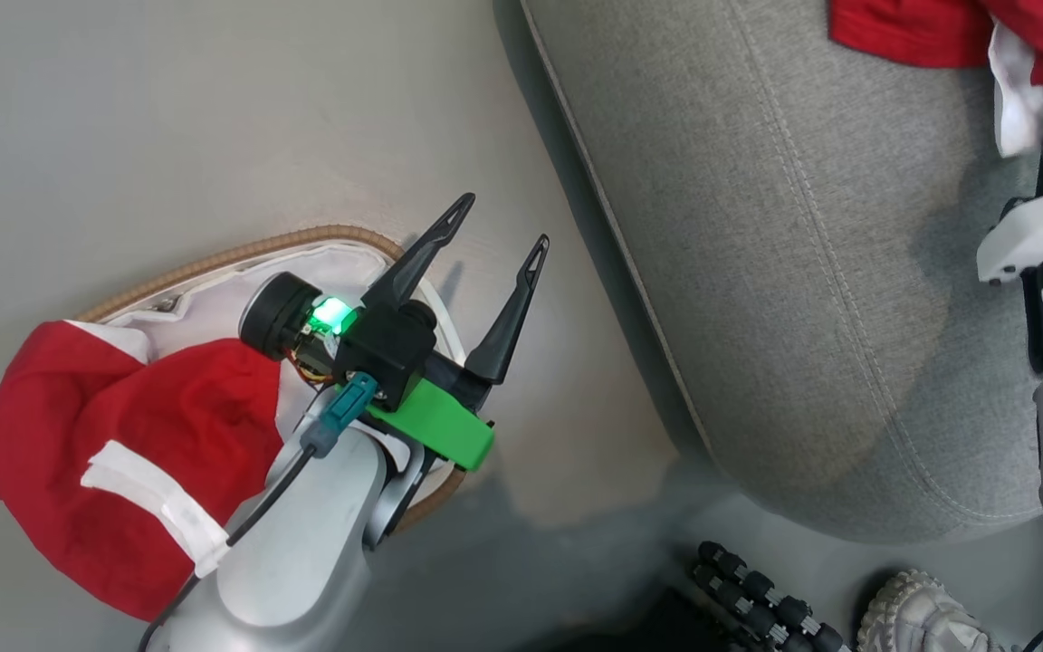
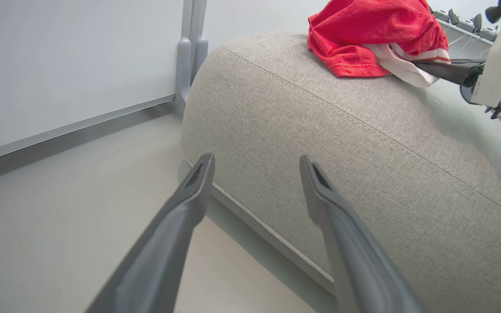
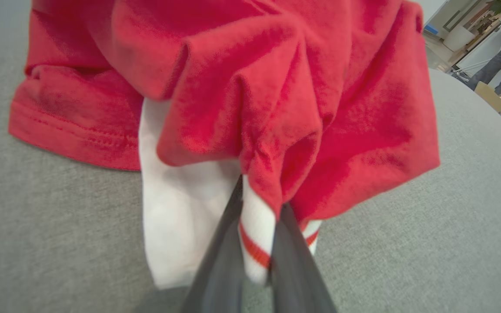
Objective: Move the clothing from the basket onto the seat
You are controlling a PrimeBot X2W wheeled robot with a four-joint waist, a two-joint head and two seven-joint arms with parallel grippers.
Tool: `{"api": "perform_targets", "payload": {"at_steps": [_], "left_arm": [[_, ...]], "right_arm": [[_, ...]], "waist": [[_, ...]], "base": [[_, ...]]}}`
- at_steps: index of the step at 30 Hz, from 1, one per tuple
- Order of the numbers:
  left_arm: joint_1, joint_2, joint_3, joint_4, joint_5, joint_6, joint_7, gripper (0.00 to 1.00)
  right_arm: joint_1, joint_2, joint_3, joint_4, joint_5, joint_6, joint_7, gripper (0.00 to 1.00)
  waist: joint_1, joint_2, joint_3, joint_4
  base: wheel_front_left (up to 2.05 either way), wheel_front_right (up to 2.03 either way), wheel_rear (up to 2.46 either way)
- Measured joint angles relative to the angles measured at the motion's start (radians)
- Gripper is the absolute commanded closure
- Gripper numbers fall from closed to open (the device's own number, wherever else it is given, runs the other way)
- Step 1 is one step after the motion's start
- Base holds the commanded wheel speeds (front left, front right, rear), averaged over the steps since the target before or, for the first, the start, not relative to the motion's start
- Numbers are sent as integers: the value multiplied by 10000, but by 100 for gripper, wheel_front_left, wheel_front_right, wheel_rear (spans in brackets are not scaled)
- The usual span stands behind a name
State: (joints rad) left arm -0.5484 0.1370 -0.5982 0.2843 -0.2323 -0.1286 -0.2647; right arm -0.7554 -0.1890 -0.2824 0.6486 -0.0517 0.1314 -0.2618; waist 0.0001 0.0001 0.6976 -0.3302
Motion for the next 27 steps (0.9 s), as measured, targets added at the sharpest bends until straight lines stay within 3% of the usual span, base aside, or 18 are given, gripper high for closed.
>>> {"api": "perform_targets", "payload": {"at_steps": [17, 27], "left_arm": [[1099, -500, 788, 163, -169, 0, 0, 0], [2039, -811, 1818, 259, -115, 6, 0, 0]], "right_arm": [[2469, 558, 77, -2263, 449, 0, 0, 0], [3522, 750, 1095, -3340, 918, 0, 0, 0]], "waist": [[-1, -1, -2193, -488], [-2, -1, -3566, -257]], "base": [[0, 0, 0], [0, 0, 0]]}}
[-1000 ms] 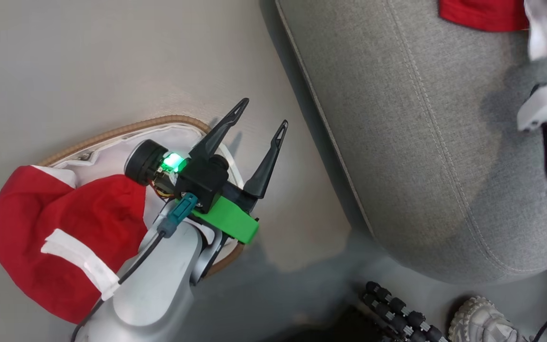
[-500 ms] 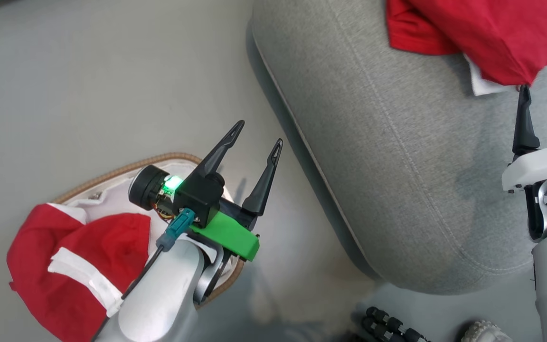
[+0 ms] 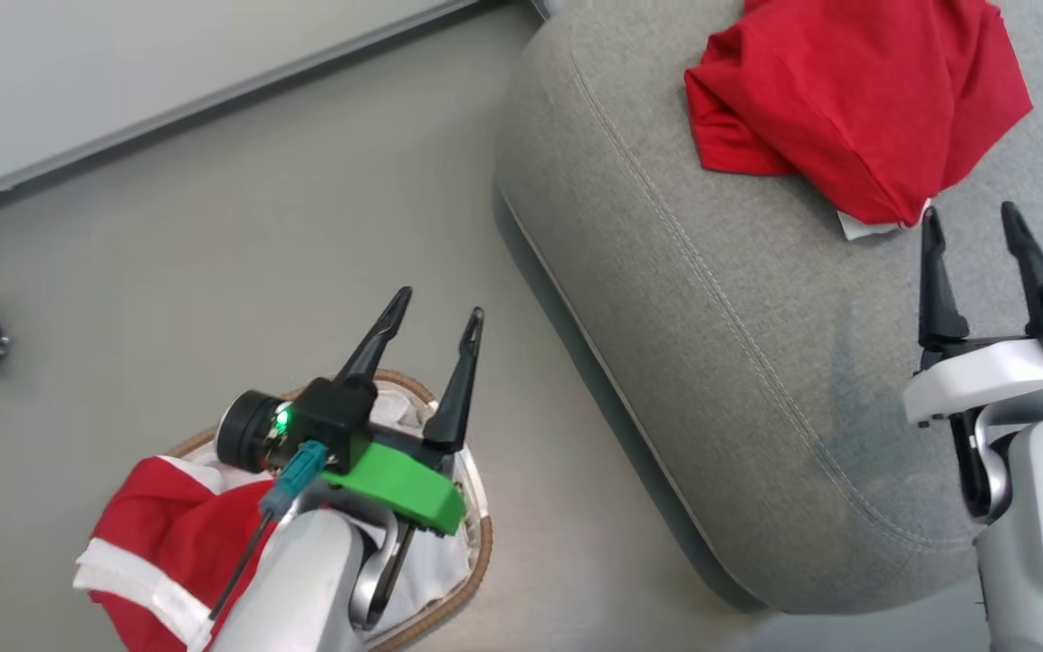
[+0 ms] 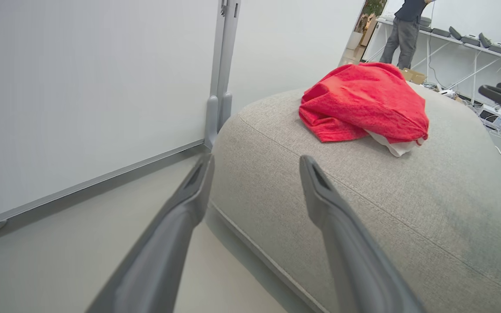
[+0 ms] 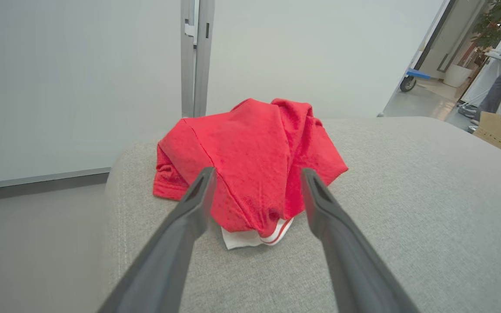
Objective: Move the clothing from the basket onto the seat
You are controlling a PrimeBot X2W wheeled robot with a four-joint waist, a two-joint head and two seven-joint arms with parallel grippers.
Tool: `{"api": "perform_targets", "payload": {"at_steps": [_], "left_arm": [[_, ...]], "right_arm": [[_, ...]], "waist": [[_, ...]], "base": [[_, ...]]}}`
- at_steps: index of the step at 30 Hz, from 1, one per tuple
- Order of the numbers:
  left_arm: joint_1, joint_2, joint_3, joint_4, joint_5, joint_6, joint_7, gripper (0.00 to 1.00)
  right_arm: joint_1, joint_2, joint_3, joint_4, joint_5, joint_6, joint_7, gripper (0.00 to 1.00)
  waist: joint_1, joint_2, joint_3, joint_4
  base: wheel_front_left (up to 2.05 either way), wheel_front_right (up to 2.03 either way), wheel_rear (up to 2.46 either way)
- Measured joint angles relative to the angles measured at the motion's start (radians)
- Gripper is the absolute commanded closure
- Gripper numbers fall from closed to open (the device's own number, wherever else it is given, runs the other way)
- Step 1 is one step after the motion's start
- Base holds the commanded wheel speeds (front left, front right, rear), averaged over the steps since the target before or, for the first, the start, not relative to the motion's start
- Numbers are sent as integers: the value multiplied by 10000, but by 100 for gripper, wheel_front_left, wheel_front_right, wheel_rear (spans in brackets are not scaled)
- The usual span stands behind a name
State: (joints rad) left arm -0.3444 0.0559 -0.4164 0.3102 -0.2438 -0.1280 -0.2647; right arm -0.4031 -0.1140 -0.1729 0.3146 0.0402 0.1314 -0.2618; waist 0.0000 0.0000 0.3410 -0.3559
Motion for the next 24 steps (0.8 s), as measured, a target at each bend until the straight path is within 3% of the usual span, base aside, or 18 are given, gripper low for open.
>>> {"api": "perform_targets", "payload": {"at_steps": [16, 24], "left_arm": [[1387, -52, 2504, 360, 311, 581, 0, 0], [2043, -54, 3198, 443, 518, 713, 0, 0]], "right_arm": [[717, 596, 1394, -146, 435, 0, 0, 0], [1037, 640, 1835, 77, 690, 0, 0, 0]], "waist": [[0, 0, -1096, 1994], [0, 0, -1573, 2844]], "base": [[0, 0, 0], [0, 0, 0]]}}
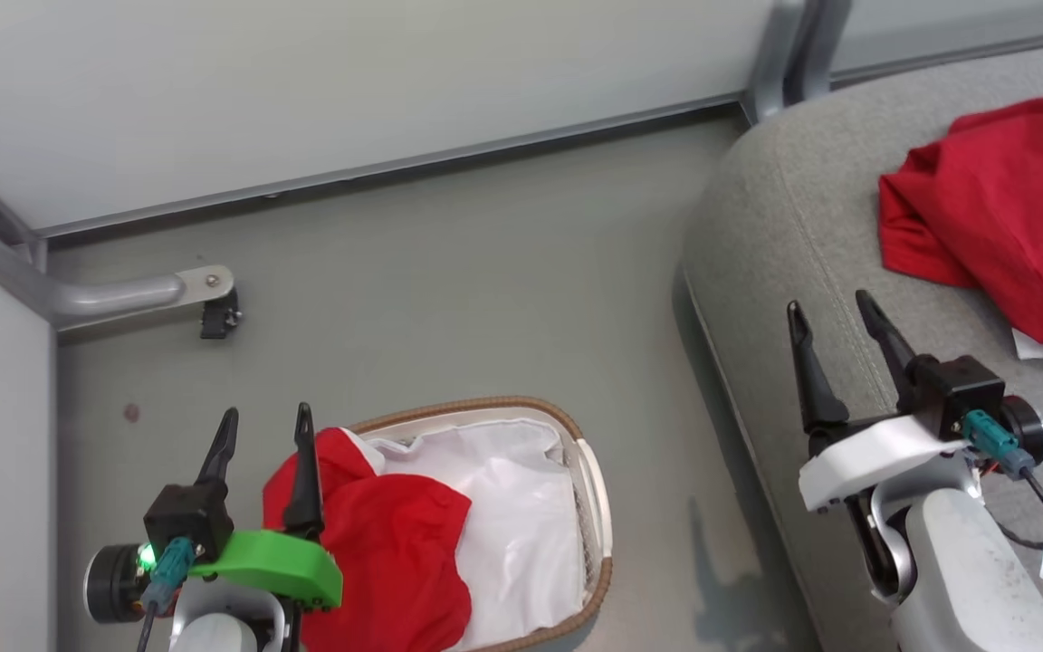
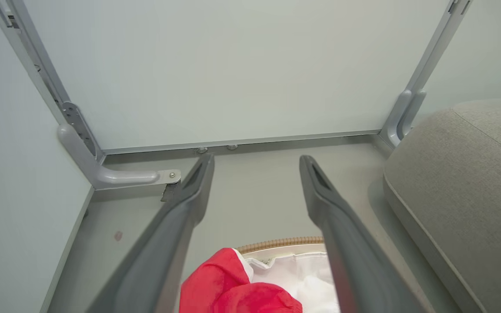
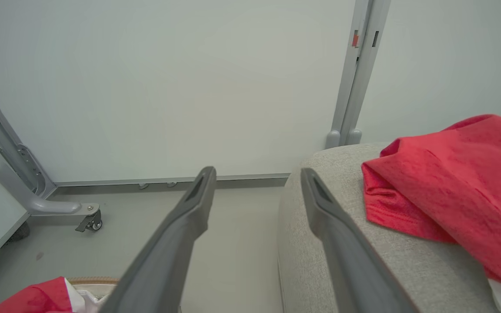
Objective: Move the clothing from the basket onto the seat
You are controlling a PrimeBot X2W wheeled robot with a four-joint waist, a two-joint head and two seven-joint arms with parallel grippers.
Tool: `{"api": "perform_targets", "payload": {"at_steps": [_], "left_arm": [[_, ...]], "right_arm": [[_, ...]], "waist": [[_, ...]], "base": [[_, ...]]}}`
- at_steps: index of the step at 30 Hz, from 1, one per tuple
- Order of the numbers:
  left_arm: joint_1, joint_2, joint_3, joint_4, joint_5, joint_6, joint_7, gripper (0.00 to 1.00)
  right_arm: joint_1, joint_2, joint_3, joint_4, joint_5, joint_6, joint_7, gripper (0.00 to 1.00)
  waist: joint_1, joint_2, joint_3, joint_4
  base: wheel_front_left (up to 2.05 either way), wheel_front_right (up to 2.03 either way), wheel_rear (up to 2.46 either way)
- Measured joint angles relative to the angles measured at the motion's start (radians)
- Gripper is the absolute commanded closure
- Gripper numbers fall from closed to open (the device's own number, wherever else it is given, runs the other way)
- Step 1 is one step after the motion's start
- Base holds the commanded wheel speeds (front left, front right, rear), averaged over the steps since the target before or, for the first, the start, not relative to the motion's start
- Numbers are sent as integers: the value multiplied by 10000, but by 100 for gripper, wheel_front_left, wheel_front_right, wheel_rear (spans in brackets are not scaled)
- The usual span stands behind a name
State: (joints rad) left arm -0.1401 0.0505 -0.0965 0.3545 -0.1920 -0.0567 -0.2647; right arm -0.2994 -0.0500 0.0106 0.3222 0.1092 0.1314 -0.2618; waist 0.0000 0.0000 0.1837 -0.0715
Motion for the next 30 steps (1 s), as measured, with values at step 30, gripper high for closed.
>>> {"api": "perform_targets", "payload": {"at_steps": [30], "left_arm": [[395, -6, -226, 337, -96, -46, 0, 0]], "right_arm": [[365, 4, 462, -165, 385, -2, 0, 0]], "waist": [[0, 0, -207, 135]], "base": [[0, 0, 0]]}}
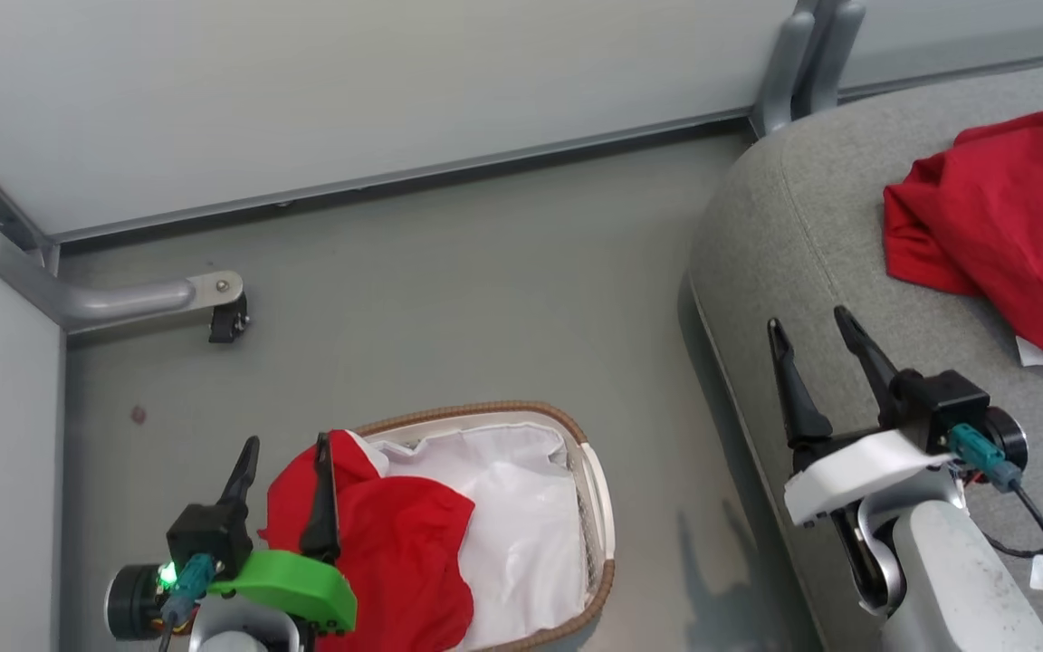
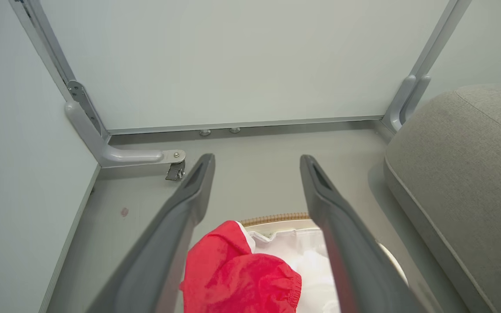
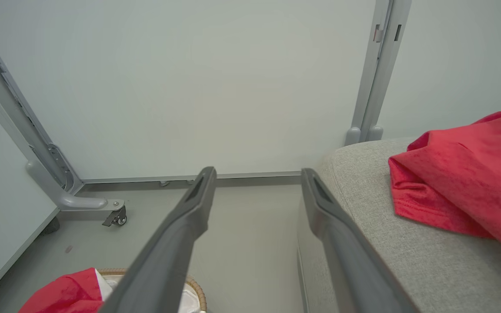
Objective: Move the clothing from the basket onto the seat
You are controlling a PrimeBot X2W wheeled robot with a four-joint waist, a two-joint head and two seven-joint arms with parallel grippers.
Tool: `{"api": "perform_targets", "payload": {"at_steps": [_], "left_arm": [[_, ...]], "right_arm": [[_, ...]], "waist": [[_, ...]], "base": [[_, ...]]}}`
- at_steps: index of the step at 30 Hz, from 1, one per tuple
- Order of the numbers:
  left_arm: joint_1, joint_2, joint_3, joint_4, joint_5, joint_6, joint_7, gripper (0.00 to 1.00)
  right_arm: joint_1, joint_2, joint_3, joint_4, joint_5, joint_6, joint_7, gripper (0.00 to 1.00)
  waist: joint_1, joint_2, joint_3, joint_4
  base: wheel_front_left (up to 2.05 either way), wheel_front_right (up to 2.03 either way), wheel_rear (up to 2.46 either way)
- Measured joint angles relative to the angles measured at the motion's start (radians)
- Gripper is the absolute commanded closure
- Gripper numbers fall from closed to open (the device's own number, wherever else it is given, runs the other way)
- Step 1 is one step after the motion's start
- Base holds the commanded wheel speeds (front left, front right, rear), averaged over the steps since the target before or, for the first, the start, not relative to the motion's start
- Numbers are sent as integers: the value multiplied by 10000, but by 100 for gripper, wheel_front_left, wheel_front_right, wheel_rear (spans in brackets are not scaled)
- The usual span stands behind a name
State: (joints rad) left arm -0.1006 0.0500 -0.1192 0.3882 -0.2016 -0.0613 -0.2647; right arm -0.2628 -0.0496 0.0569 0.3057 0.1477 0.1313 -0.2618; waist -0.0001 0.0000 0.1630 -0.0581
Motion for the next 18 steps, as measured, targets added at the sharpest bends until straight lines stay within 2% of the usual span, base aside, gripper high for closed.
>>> {"api": "perform_targets", "payload": {"at_steps": [9, 15, 18], "left_arm": [[-1609, -10, -458, 734, 226, -359, 0, 0], [-2833, 29, -813, 1979, 573, -596, 2, 0], [-3514, 226, -1051, 2569, 759, -635, 2, 0]], "right_arm": [[-1143, -4, 332, -754, 238, 0, 0, 0], [-1907, -2, 552, -1279, 543, 2, 0, 0], [-2243, -13, 581, -1507, 736, 0, 0, 0]], "waist": [[0, 0, 1491, -267], [0, 1, 2658, -519], [1, 0, 3253, -659]], "base": [[0, 0, 0], [0, 0, 0], [0, 0, 0]]}}
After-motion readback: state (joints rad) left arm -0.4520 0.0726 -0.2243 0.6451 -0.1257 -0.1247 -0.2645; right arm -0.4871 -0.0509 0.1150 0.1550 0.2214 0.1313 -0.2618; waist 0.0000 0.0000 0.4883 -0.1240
